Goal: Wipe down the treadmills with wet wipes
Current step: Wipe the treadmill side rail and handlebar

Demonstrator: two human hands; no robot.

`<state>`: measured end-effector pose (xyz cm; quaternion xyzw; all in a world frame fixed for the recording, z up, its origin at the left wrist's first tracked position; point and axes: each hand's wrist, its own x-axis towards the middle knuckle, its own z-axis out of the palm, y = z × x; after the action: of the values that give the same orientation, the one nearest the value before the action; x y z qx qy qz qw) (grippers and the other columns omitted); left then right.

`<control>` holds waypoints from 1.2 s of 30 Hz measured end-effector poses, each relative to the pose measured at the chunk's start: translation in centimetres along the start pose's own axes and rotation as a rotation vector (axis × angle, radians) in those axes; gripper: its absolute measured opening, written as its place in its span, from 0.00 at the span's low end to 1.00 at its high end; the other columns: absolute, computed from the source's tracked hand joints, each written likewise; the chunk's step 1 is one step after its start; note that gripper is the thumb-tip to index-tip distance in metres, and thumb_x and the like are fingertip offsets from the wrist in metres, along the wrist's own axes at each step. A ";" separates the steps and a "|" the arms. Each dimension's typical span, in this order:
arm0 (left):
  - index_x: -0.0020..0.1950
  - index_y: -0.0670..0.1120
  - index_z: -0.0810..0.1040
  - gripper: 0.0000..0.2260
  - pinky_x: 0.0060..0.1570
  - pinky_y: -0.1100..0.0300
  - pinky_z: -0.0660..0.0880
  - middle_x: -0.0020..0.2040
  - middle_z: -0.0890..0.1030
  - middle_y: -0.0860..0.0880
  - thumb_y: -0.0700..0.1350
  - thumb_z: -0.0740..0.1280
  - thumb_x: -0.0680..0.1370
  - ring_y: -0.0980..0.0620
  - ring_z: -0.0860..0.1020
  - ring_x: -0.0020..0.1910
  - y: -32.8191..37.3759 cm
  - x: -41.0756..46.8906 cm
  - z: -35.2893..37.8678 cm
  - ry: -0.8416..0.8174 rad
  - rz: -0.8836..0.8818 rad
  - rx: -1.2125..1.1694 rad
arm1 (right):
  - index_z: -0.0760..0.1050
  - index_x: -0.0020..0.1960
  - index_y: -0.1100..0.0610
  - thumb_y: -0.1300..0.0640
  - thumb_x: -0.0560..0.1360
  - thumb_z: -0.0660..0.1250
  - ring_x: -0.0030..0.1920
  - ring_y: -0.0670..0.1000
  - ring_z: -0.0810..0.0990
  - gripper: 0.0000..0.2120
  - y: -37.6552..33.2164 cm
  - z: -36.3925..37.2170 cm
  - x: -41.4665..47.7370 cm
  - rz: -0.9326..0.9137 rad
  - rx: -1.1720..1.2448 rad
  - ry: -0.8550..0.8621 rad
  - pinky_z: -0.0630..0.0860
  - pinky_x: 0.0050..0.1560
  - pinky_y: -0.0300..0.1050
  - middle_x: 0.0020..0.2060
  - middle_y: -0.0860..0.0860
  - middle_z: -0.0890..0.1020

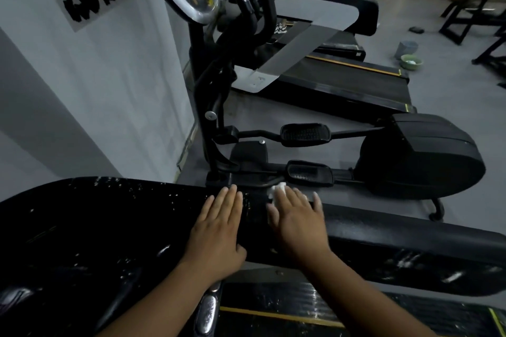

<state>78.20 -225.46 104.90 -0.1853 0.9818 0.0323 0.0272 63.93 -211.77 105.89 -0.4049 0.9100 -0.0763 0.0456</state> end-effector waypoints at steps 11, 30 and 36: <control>0.76 0.43 0.25 0.46 0.79 0.50 0.34 0.78 0.26 0.44 0.56 0.60 0.78 0.48 0.28 0.78 -0.5 -0.8 -1.7 -0.044 -0.108 -0.010 | 0.59 0.77 0.47 0.40 0.81 0.38 0.77 0.48 0.61 0.29 -1.5 0.0 1.2 -0.068 0.011 -0.033 0.49 0.77 0.59 0.78 0.46 0.64; 0.79 0.44 0.29 0.46 0.78 0.52 0.33 0.79 0.28 0.45 0.54 0.62 0.77 0.49 0.29 0.78 -3.1 -1.4 -2.2 -0.069 -0.171 -0.003 | 0.61 0.79 0.50 0.42 0.83 0.49 0.77 0.51 0.64 0.27 -3.4 1.4 -1.6 -0.348 -0.032 0.018 0.53 0.76 0.55 0.78 0.50 0.65; 0.78 0.43 0.29 0.47 0.78 0.52 0.33 0.80 0.29 0.44 0.52 0.62 0.76 0.48 0.30 0.79 -2.7 -1.4 -3.0 -0.096 -0.187 -0.001 | 0.57 0.79 0.51 0.41 0.83 0.48 0.79 0.53 0.59 0.27 -7.5 1.2 1.6 -0.192 0.051 -0.025 0.50 0.79 0.57 0.79 0.52 0.63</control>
<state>80.36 -227.68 107.83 -0.2744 0.9577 0.0389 0.0769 68.51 -218.09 105.96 -0.4898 0.8642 -0.0984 0.0597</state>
